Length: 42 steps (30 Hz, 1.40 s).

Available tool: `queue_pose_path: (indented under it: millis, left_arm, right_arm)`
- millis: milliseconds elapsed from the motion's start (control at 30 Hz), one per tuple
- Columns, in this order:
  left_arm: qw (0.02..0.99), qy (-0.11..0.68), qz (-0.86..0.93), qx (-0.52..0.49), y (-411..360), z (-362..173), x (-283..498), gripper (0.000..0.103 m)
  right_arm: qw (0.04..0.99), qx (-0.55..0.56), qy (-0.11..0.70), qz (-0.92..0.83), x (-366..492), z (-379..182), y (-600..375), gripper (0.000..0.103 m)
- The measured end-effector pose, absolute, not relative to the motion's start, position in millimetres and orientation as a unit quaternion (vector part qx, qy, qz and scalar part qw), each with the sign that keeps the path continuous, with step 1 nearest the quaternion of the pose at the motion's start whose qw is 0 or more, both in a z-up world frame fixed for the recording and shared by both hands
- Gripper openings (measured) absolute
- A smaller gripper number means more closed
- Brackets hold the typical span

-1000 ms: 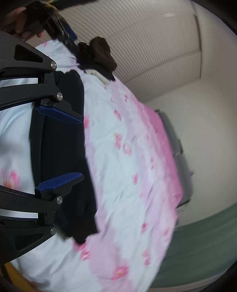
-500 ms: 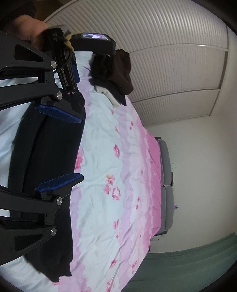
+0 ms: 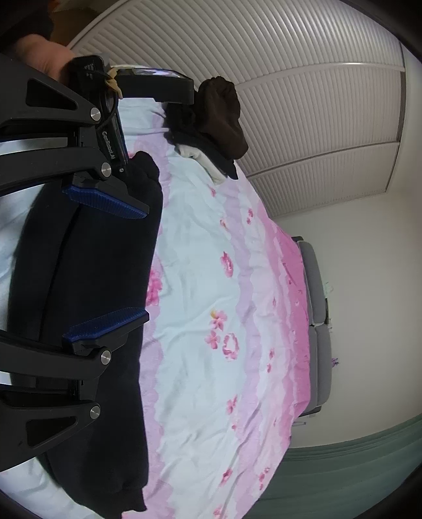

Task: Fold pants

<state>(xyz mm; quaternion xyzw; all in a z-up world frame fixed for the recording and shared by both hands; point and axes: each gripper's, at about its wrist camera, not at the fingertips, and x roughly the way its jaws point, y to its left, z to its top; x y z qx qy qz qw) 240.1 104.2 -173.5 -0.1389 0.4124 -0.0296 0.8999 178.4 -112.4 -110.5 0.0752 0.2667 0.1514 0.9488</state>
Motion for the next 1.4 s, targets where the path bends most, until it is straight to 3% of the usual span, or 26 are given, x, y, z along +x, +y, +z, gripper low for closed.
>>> queue_pose_path:
  millis: [167, 567, 767, 1100, 1400]
  left_arm:
    - [0.907, 0.391, -0.035, -0.151, 106, -162, 233, 0.022]
    - [0.93, 0.339, -0.038, -0.137, 91, -103, 159, 0.021]
    - [0.927, 0.352, -0.017, -0.131, 91, -121, 150, 0.021]
    - [0.923, 0.367, 0.018, -0.112, 89, -163, 158, 0.021]
    - [0.93, 0.346, 0.046, -0.114, 84, -160, 149, 0.021]
  right_arm:
    - [0.948, 0.084, 0.271, 0.148, 177, -110, -120, 0.059]
    - [0.954, 0.084, 0.245, 0.154, 148, -86, -141, 0.059]
    - [0.945, 0.082, 0.269, 0.167, 143, -99, -140, 0.059]
    - [0.906, 0.152, 0.382, 0.101, 156, -161, -176, 0.059]
    - [0.892, 0.25, 0.377, 0.015, 152, -178, -233, 0.059]
